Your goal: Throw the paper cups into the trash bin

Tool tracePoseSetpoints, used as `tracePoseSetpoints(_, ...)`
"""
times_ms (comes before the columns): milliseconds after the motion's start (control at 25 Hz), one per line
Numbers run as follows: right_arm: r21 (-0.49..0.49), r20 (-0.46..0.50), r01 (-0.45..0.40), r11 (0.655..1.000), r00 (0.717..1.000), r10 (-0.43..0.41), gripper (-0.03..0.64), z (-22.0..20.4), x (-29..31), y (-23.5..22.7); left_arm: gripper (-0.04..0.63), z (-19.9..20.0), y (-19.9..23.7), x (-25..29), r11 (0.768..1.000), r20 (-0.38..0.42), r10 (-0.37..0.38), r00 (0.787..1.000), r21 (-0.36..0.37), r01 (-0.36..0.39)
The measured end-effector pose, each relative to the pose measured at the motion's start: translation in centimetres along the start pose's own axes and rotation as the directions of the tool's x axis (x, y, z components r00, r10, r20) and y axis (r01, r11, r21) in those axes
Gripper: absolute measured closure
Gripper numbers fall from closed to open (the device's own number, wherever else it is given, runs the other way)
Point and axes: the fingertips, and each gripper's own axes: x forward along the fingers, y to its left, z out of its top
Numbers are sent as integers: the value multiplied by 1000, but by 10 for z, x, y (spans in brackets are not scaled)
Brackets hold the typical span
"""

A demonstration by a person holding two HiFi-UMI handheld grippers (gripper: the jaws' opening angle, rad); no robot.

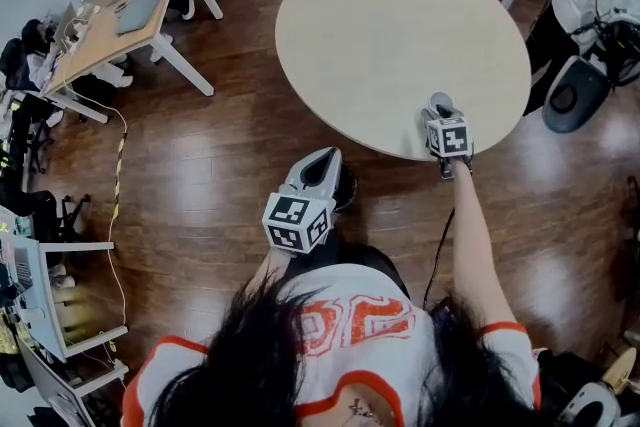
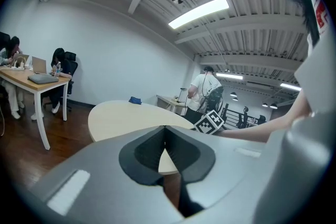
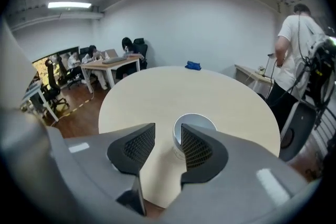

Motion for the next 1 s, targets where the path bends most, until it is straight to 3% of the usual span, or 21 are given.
tracePoseSetpoints(200,-155,-149,-2,988,989,-21,475,-13,18,-2,595,-1,5,2,1000,-18,-4,1000,-3,4)
tracePoseSetpoints(360,-151,-226,-16,988,974,-19,475,-26,25,-2,595,-9,2,13,998,-58,-57,997,23,59)
tracePoseSetpoints(600,-137,-233,30,990,971,-61,531,-27,23,-11,595,-24,-8,39,992,-92,-109,990,51,114)
tracePoseSetpoints(840,-113,-280,33,993,958,-64,581,-34,19,-14,595,-46,-16,52,991,-132,-126,983,27,131)
tracePoseSetpoints(1000,-91,-185,17,996,982,-34,583,-20,6,-1,595,-50,-17,48,991,-134,-130,982,21,134)
